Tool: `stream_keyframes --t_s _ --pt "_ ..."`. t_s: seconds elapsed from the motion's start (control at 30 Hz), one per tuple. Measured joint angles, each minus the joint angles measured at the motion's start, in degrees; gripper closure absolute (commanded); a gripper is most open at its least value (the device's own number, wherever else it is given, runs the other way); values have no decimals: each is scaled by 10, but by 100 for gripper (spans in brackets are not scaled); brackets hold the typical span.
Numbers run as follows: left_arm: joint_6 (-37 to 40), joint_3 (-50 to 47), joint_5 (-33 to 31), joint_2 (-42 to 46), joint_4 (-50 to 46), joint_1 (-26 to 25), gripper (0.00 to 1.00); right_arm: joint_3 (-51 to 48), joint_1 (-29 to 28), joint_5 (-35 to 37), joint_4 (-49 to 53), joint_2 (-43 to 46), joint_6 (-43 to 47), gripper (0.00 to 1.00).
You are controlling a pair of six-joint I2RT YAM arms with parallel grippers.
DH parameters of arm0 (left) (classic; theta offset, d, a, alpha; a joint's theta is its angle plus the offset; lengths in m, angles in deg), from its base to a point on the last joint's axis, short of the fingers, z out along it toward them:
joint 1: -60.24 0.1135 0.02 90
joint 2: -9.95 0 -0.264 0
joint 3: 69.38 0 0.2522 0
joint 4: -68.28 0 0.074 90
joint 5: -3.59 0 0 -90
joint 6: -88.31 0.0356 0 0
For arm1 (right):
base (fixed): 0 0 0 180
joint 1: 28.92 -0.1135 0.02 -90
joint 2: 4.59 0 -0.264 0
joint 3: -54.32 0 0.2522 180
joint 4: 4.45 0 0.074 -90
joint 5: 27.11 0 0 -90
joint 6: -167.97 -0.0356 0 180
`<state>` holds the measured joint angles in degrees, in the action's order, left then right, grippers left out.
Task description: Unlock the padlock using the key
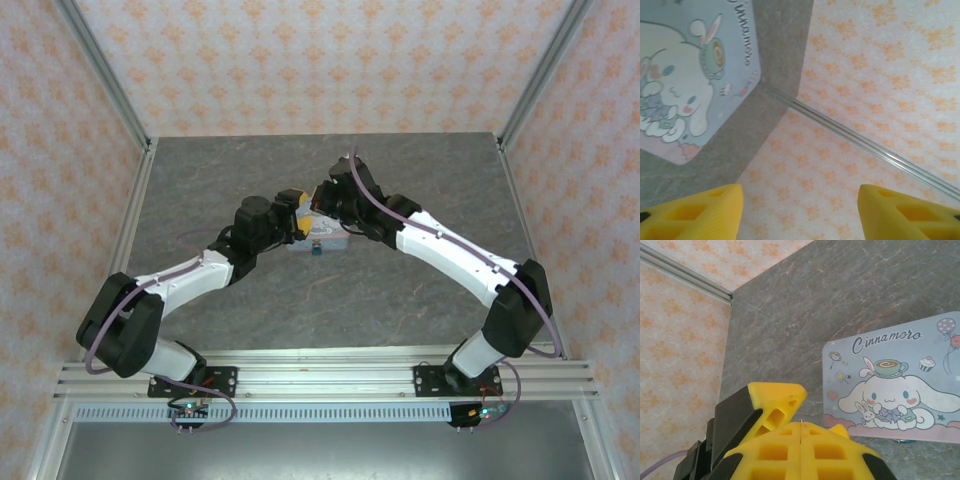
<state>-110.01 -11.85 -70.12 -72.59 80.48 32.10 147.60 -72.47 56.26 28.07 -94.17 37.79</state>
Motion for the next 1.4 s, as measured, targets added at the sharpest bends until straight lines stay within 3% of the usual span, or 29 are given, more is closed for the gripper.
stream_keyframes --t_s 0.37,0.93,1.4 --pt "-29 0 -12 -12 52 -9 44 0 0 -10 -24 -7 -23 100" --pt "-37 -1 -25 -19 58 -15 61 -17 0 -15 -37 -16 -27 100" --pt "-37 -12 -35 -19 58 -15 67 -32 5 -13 -39 -3 -27 100"
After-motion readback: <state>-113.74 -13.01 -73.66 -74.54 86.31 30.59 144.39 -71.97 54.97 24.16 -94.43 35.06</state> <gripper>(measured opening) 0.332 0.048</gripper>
